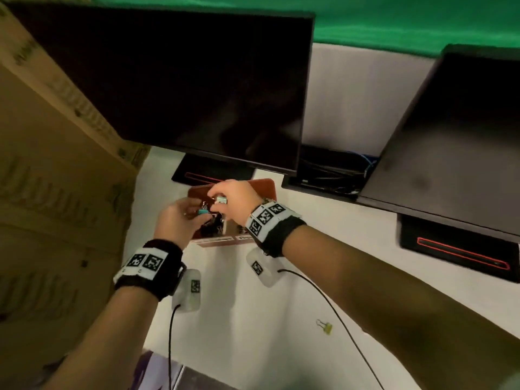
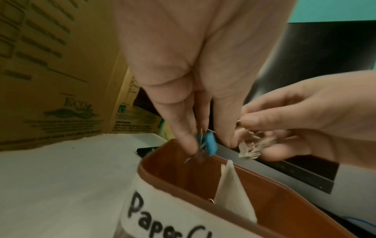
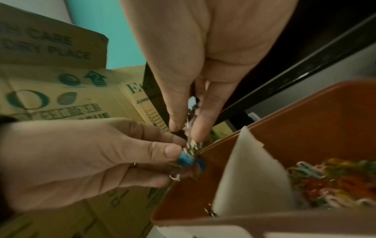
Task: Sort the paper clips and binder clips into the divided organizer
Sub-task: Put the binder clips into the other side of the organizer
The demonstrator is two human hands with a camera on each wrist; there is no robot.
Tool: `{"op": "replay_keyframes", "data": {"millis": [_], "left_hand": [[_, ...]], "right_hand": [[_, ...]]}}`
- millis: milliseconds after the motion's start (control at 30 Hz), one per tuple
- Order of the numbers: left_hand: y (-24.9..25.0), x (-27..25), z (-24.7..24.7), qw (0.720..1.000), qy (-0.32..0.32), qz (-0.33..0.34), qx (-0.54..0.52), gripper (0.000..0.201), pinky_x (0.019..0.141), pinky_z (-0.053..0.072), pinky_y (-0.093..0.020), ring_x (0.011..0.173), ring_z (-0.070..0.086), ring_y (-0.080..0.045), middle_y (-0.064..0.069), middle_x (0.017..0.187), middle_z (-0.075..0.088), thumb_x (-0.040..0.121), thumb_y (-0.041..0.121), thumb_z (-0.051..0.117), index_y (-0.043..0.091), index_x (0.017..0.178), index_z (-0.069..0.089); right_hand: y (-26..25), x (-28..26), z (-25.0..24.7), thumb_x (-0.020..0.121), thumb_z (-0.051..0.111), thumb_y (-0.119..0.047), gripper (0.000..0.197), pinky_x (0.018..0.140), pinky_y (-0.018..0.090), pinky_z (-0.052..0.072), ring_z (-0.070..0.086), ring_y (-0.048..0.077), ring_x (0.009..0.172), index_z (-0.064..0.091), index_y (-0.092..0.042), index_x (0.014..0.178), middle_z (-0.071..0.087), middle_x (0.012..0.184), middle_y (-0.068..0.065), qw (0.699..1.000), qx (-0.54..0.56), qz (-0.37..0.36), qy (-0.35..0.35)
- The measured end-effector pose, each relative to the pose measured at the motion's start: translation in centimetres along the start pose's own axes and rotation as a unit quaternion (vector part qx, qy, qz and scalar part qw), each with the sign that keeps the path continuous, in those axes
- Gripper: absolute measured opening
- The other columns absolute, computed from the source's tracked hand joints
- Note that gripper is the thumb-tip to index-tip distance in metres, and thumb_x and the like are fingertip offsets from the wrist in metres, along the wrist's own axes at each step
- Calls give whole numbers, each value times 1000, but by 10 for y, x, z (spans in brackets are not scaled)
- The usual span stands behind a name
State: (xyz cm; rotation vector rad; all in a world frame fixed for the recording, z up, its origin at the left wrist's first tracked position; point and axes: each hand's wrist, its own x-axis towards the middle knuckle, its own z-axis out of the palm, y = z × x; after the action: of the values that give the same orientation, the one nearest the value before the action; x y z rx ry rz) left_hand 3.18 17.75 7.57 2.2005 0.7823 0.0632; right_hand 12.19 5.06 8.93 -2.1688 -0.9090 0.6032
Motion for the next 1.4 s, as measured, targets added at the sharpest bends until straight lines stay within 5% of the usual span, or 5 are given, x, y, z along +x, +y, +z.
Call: {"op": "replay_keyframes", "data": {"millis": [167,367,667,1167,1400], "left_hand": [[-10,-2,-11,994,-27,65,88,42,96,48,-39,106,59,-26,-10,117,62,81,10,66,11,122,56],[11,-44,39,969,-172,175,28,29,78,48,-16,88,60,-8,4,104,59,80,16,69,20,109,62],[17,-128,174,825,-474,256,169,45,84,39,-21,95,46,-11,9,104,44,75,38,71,26,115,55],[15,-150,208,835,-442,275,177,34,69,40,-15,68,46,0,13,78,45,77,11,67,35,71,44],[57,-170,246,814,-492,272,146,60,84,49,-20,73,56,-10,9,114,37,79,8,66,27,132,44]], "right_hand": [[-9,19,9,91,56,-34,42,97,34,48,57,23,114,52,-14,128,61,125,9,999,16,32,34],[58,-72,-18,89,57,-34,23,83,27,49,53,8,84,62,-23,109,59,107,-3,999,-33,13,31],[193,-304,-56,79,67,-47,50,106,34,36,39,18,123,50,-34,124,43,130,-5,928,-183,307,-106],[219,-339,-24,82,67,-19,20,90,27,40,53,22,99,67,-18,102,56,106,3,956,-69,284,-31],[221,-330,-22,80,68,-13,20,79,20,38,54,23,96,65,-14,100,46,99,-1,955,-64,287,-43]]}}
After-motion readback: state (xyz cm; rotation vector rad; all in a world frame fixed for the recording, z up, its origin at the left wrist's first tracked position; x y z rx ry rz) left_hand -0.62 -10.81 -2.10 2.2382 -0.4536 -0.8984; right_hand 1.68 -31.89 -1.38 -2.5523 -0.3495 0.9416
